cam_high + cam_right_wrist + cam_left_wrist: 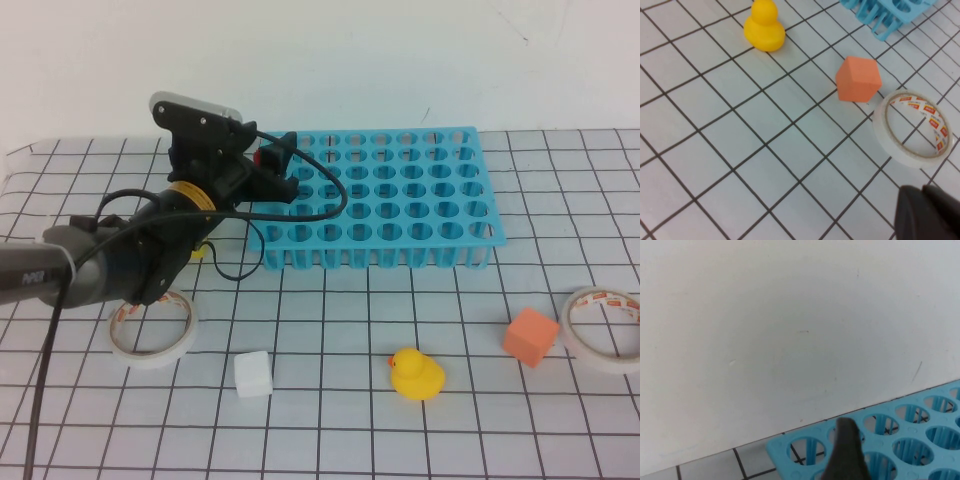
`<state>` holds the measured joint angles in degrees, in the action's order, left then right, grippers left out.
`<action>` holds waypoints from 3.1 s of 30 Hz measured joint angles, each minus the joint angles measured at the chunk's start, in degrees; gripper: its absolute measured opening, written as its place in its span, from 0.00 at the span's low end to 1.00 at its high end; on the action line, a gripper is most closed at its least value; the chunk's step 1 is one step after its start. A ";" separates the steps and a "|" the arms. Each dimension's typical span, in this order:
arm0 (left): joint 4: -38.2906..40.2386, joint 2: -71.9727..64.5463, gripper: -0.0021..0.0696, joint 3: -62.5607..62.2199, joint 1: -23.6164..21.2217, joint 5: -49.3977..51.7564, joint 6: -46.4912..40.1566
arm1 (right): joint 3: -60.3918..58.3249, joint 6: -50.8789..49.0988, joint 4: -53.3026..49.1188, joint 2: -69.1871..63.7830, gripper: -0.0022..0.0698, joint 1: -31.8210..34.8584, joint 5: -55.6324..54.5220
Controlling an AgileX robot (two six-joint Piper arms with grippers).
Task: Place the test tubes
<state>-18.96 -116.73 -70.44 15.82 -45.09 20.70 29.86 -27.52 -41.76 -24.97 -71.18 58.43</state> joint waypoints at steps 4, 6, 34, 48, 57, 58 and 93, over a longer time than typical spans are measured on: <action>0.23 1.53 0.70 0.00 0.00 0.50 -1.73 | 0.00 -0.08 0.00 0.00 0.03 0.00 0.00; 0.23 3.51 0.68 0.00 0.00 0.86 -3.17 | 0.00 -0.08 0.00 0.00 0.03 0.00 0.00; -1.24 62.39 0.03 10.42 0.00 45.09 -15.29 | 0.00 -6.00 0.20 0.00 0.03 0.00 -0.63; -1.35 93.18 0.03 40.18 0.00 47.59 -15.13 | 0.00 -6.00 0.20 0.00 0.03 0.00 -0.30; -0.99 113.78 0.03 54.80 0.00 49.87 -11.14 | 0.00 -6.00 0.20 0.00 0.03 0.00 -0.18; -0.91 115.22 0.03 55.59 0.00 50.55 -10.54 | 0.00 -6.00 0.20 0.00 0.03 0.00 -0.18; 20.77 117.56 0.03 71.53 -7.88 60.67 -16.65 | 0.00 -6.00 0.20 0.00 0.03 0.00 0.27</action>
<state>1.81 0.84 1.09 7.93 15.58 4.05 29.86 -33.53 -41.56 -24.97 -71.18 58.70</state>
